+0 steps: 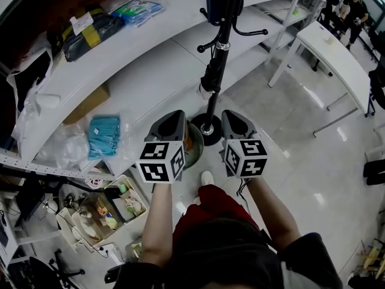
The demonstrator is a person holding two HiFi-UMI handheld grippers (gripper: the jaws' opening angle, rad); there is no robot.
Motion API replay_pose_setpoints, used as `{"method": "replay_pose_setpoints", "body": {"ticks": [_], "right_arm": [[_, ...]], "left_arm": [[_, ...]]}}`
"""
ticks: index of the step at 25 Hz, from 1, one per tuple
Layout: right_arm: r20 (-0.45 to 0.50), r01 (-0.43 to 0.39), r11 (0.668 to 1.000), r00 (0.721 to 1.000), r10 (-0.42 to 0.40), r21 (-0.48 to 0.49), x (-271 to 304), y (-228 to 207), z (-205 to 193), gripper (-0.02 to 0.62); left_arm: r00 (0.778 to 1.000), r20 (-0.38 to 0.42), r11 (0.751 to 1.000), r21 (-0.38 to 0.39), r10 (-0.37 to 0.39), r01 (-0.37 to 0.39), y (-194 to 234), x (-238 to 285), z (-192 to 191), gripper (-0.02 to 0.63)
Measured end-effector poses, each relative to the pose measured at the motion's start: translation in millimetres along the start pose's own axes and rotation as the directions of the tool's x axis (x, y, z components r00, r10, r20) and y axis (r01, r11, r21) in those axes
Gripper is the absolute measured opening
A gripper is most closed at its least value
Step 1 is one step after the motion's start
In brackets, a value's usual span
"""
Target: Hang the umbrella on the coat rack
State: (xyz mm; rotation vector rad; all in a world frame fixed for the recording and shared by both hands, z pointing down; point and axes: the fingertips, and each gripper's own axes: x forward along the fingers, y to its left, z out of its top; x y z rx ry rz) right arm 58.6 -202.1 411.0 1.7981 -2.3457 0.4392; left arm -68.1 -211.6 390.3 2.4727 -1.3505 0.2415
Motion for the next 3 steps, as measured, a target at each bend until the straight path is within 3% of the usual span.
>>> {"method": "replay_pose_setpoints", "body": {"ticks": [3], "right_arm": [[0.010, -0.013, 1.000, 1.000, 0.013, -0.021, -6.0, 4.5, 4.8, 0.018]], "left_arm": [[1.000, 0.006, 1.000, -0.009, 0.007, -0.007, 1.1, -8.4, -1.3, 0.011]]}}
